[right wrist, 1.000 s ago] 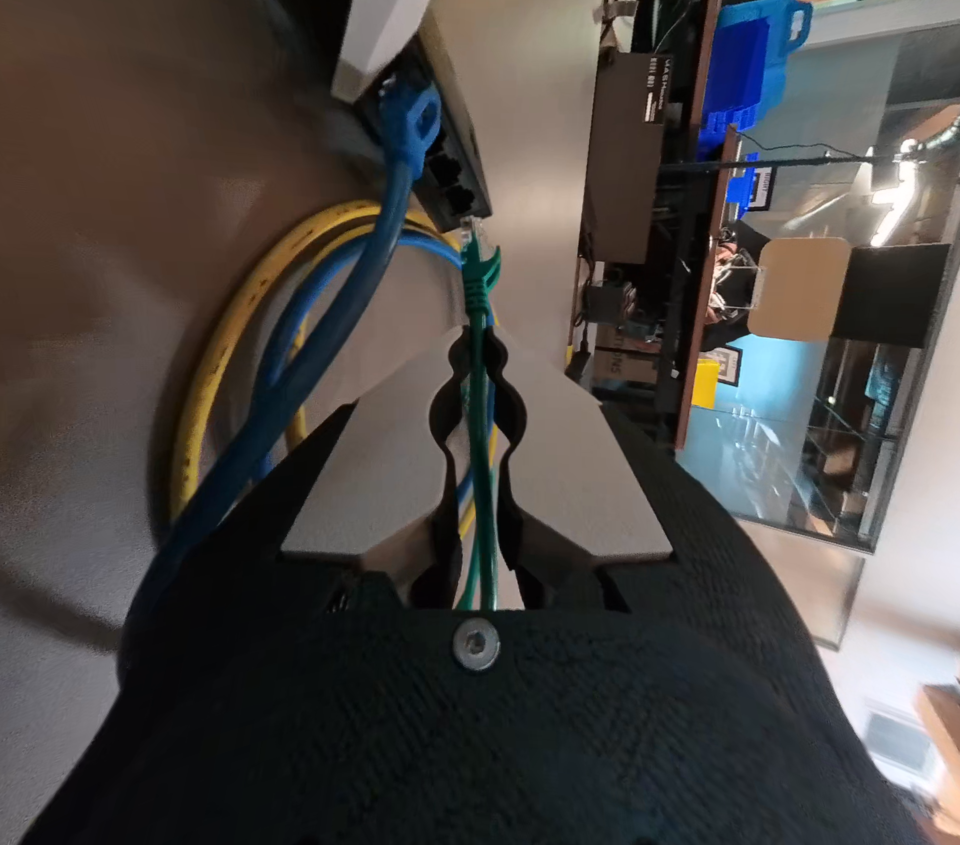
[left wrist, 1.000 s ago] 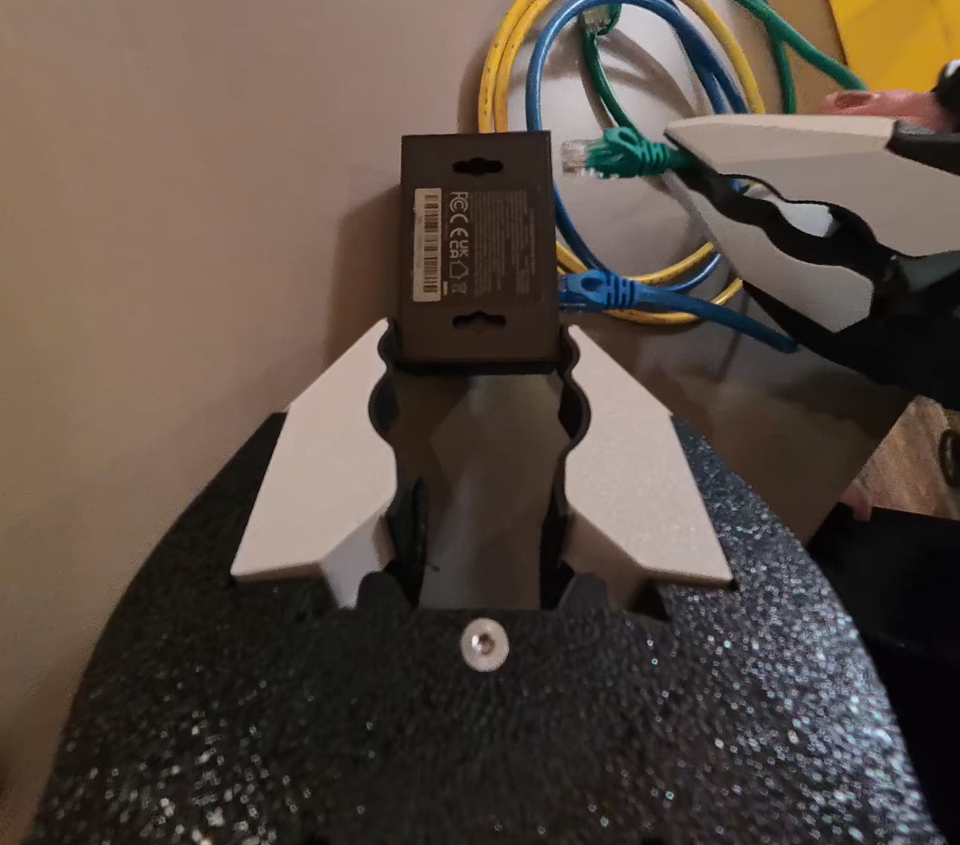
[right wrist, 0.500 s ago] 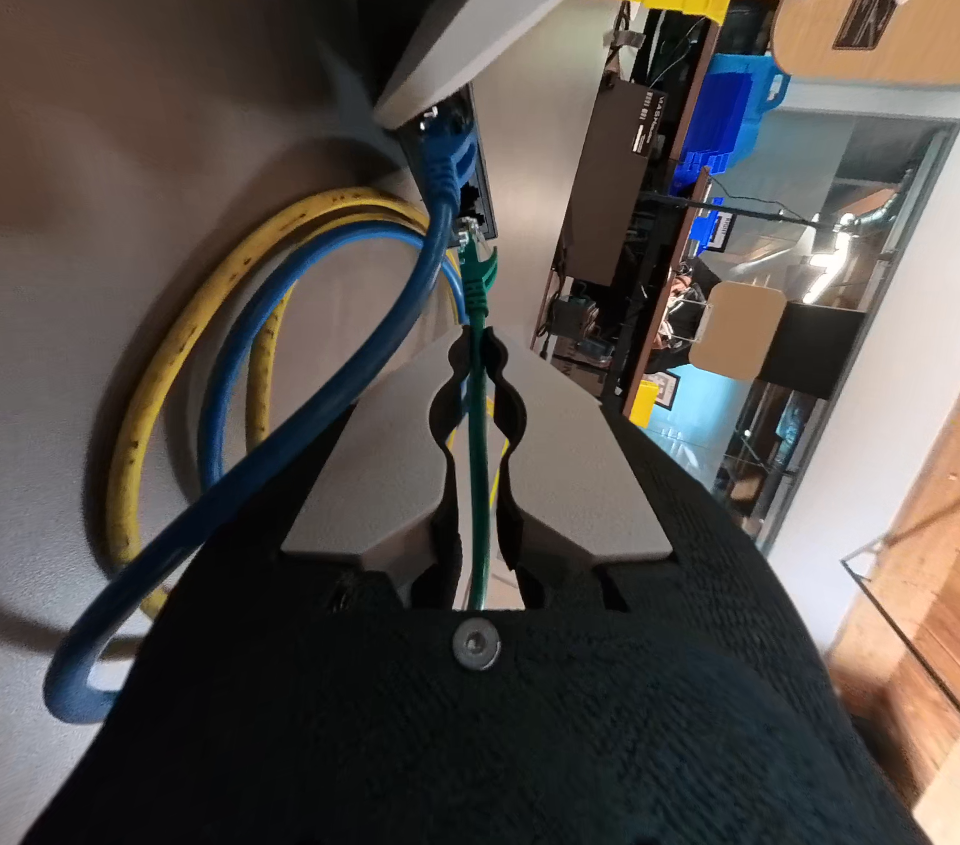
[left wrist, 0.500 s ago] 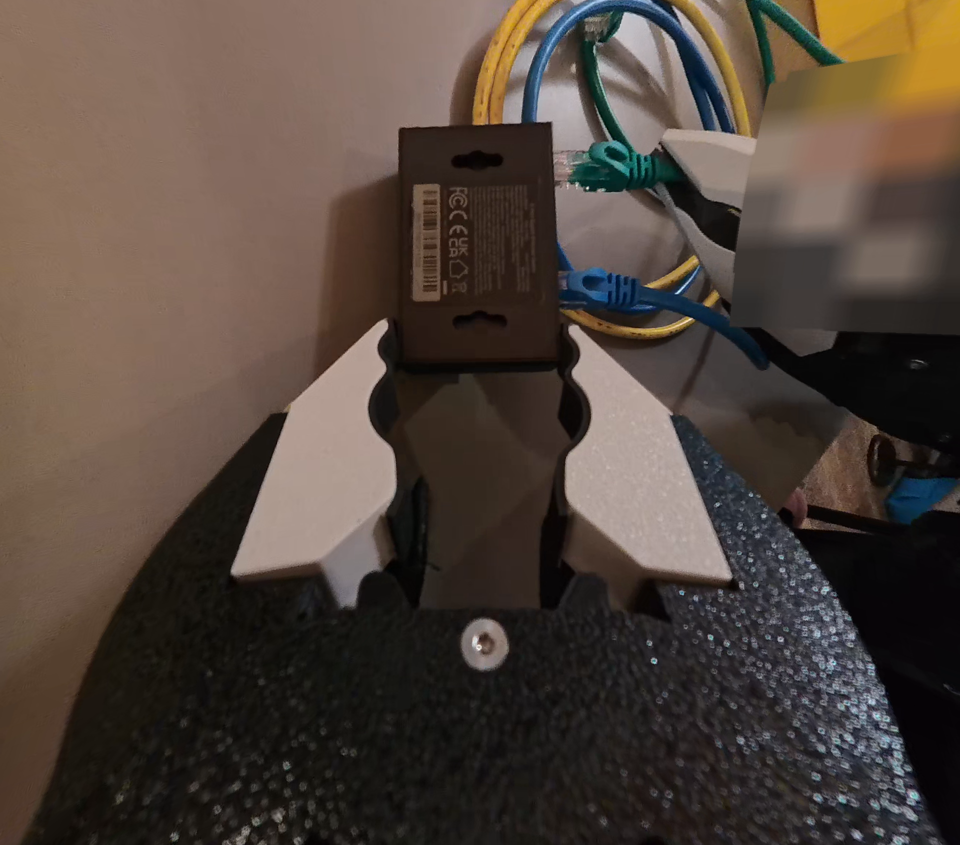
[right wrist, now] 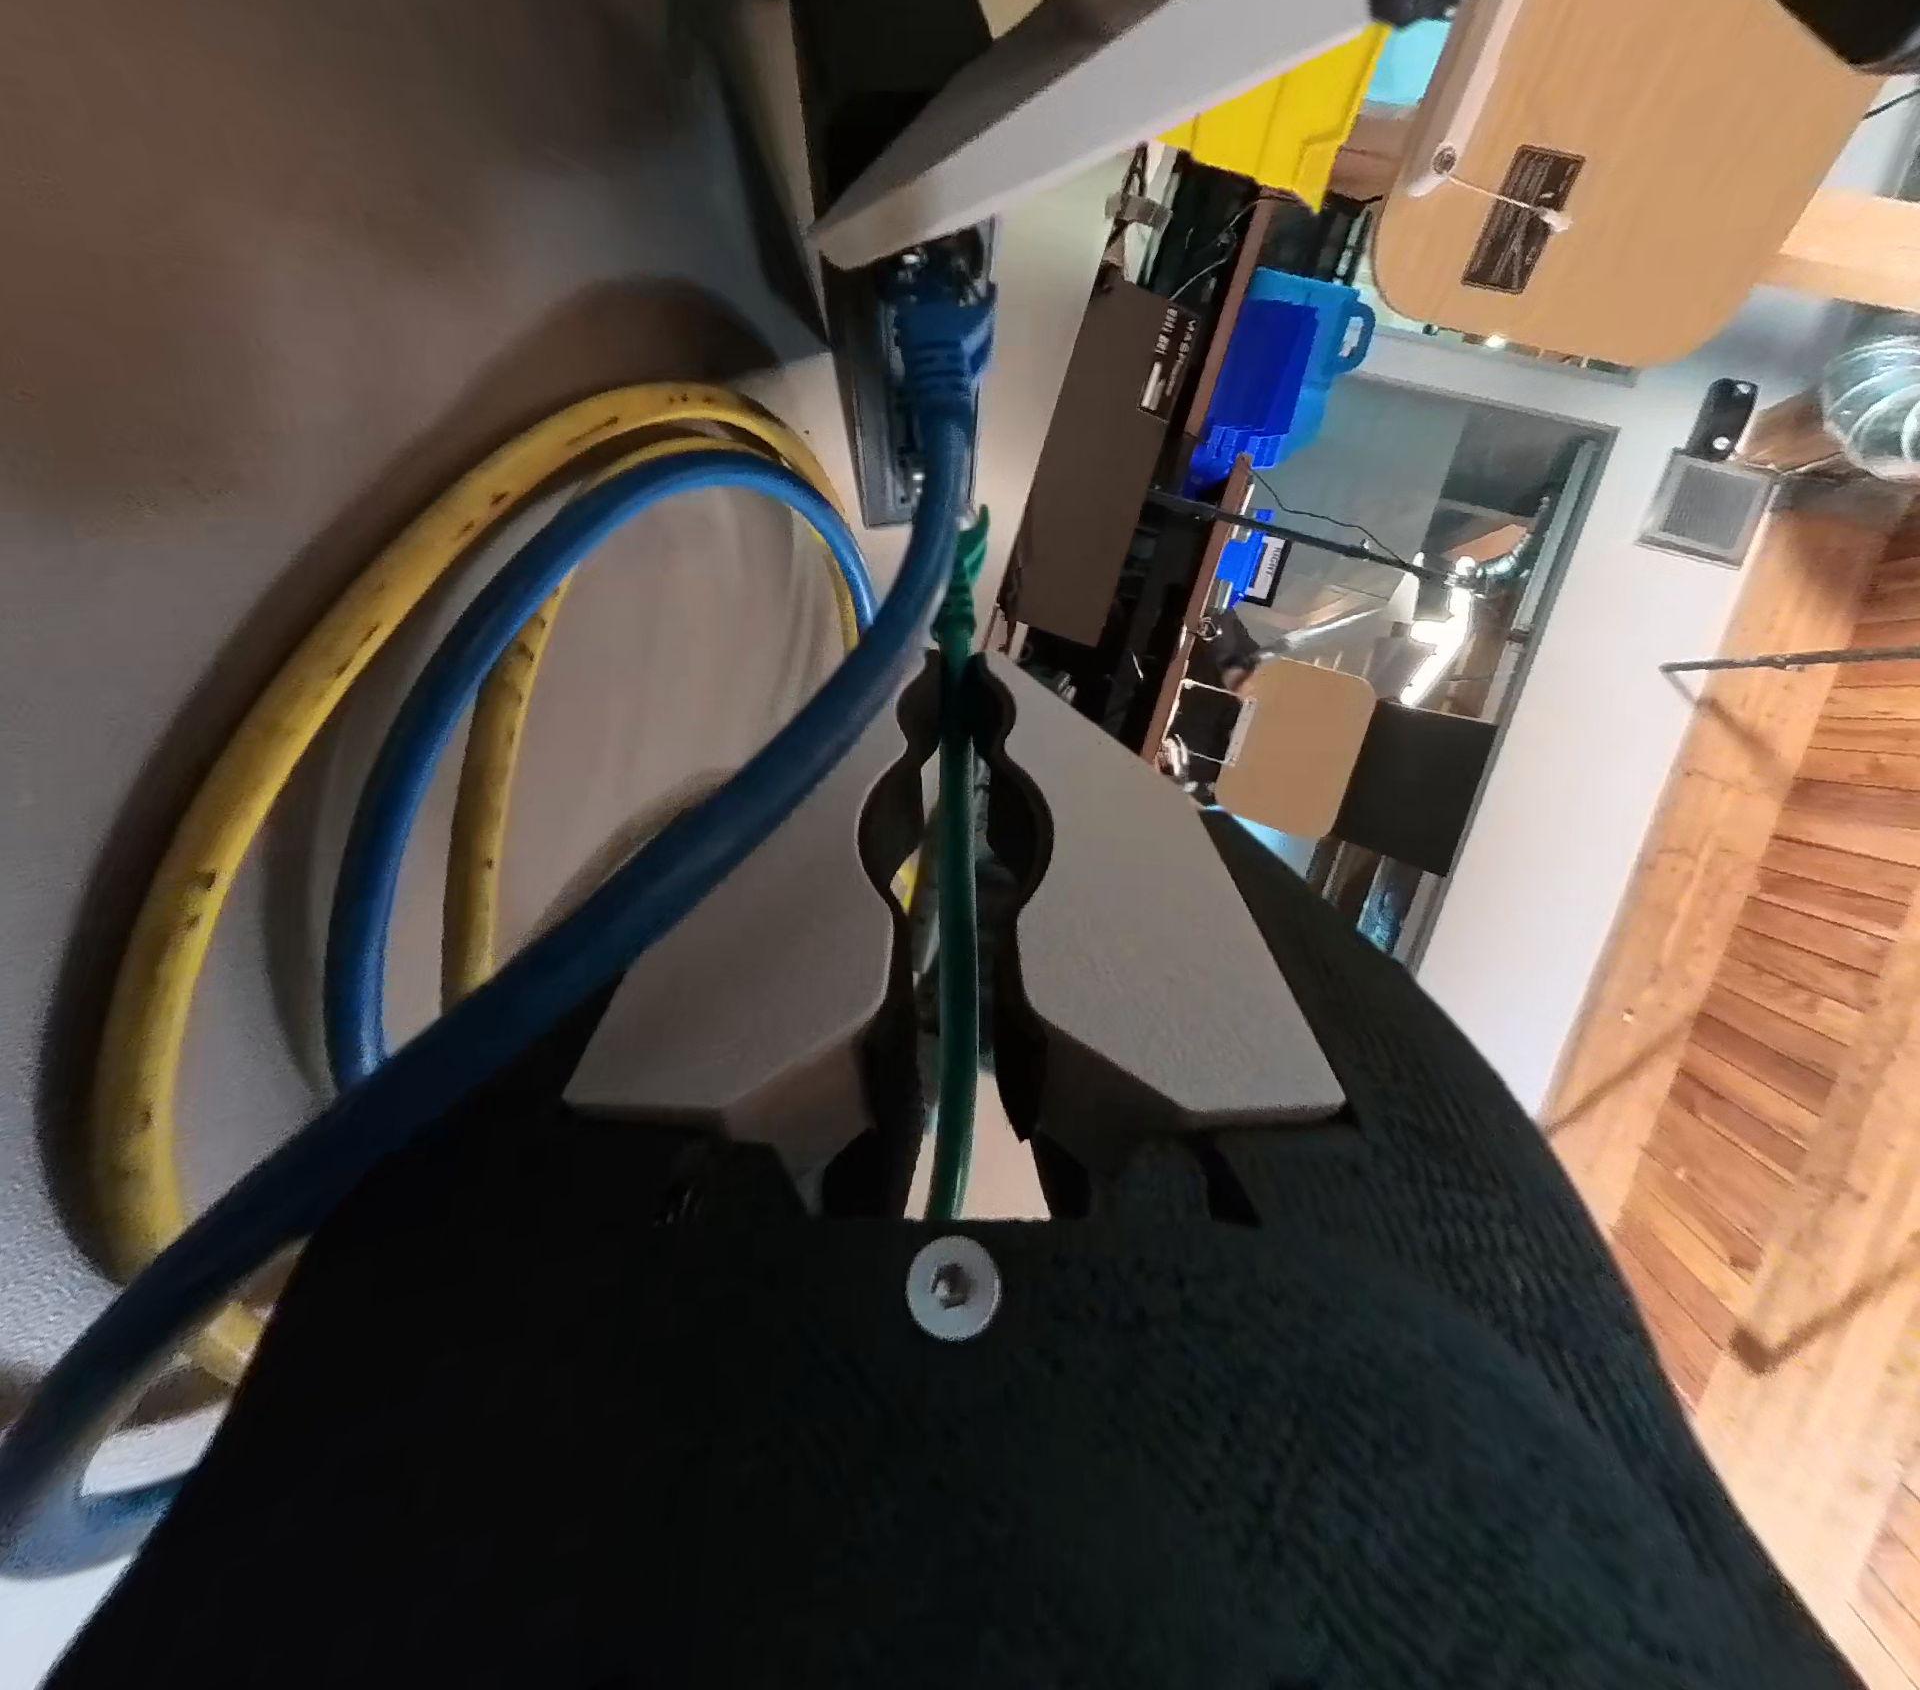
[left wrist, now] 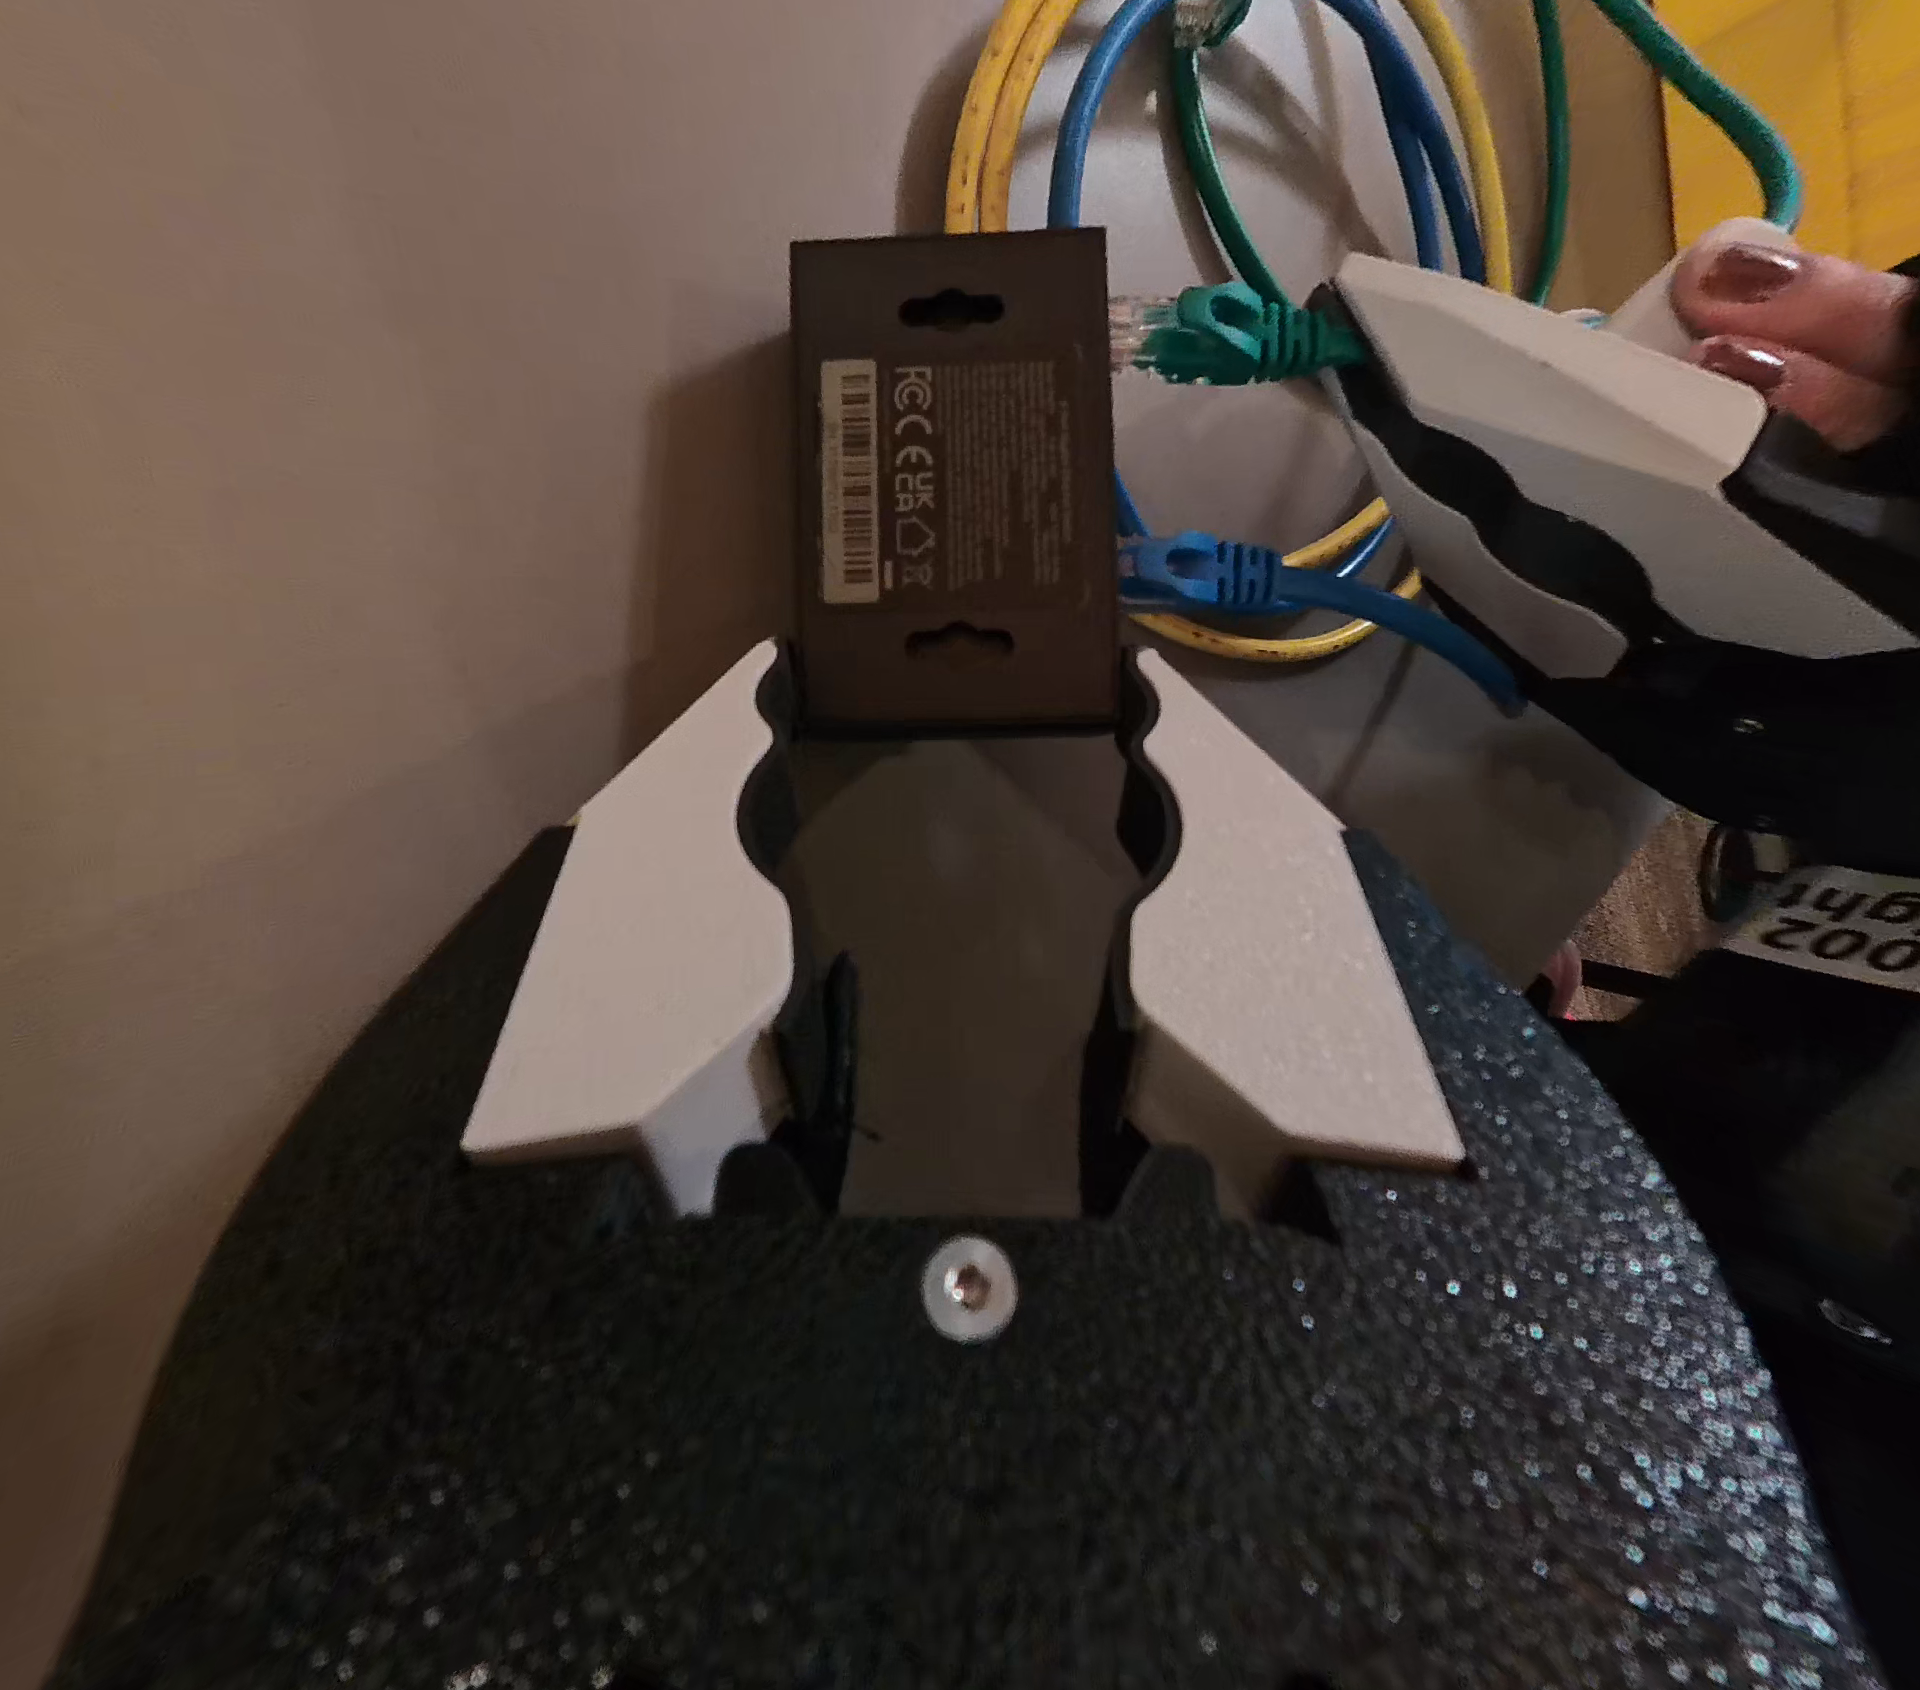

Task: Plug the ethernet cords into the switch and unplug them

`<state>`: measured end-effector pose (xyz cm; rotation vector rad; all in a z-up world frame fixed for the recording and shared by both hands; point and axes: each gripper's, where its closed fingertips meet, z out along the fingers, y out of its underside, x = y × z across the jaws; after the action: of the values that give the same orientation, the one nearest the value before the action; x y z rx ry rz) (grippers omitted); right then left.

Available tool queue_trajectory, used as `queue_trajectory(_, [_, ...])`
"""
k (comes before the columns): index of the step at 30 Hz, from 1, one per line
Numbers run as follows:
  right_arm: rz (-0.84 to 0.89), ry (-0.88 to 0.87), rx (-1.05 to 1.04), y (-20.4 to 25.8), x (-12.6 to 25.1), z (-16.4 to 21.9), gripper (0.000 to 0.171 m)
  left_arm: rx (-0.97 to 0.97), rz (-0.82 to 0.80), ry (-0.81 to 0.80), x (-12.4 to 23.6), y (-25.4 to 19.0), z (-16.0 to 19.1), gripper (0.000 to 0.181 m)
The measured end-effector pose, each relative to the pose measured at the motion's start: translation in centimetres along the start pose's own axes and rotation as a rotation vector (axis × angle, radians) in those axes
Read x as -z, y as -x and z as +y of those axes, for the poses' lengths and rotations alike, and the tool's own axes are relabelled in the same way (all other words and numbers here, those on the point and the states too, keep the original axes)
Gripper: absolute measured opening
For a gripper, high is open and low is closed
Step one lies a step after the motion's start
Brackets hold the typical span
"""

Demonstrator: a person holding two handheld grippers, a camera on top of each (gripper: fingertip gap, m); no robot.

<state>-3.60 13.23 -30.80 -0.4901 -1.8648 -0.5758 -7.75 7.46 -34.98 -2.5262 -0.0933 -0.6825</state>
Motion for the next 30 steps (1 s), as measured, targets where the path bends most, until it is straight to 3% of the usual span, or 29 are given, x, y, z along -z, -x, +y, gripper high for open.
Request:
queue_trajectory(1, [-0.006, 0.002, -0.003, 0.2, -0.1, 0.0, 0.001, -0.002, 0.012, 0.005, -0.1, -0.2, 0.0, 0.059])
queue_trajectory(15, [-0.014, -0.018, 0.012, 0.8, -1.2, -0.5, 0.001, -0.2, -0.092, 0.081, -0.4, 0.7, -0.1, 0.058])
queue_trajectory(19, [-0.043, -0.066, -0.108, 1.0, -1.7, -0.2, 0.002, -0.203, -0.087, 0.109, -0.3, 0.8, 0.0, 0.059])
queue_trajectory(21, [-0.062, -0.084, -0.173, 1.2, -1.9, 0.0, 0.003, -0.289, -0.097, 0.118, -0.4, 0.8, 0.3, 0.059])
queue_trajectory(24, [-0.123, -0.122, -0.312, 1.5, -1.8, -0.1, 0.003, -0.428, -0.056, 0.067, -0.4, 0.2, 0.8, 0.087])
queue_trajectory(26, [-0.156, -0.136, -0.387, 1.6, -1.7, 0.0, 0.003, -0.511, -0.078, 0.01, 0.0, 0.5, 0.7, 0.091])
queue_trajectory(30, [-0.225, -0.17, -0.541, 1.5, -1.8, 0.4, 0.003, -0.811, -0.306, -0.102, 1.5, 2.2, -1.1, 0.094])
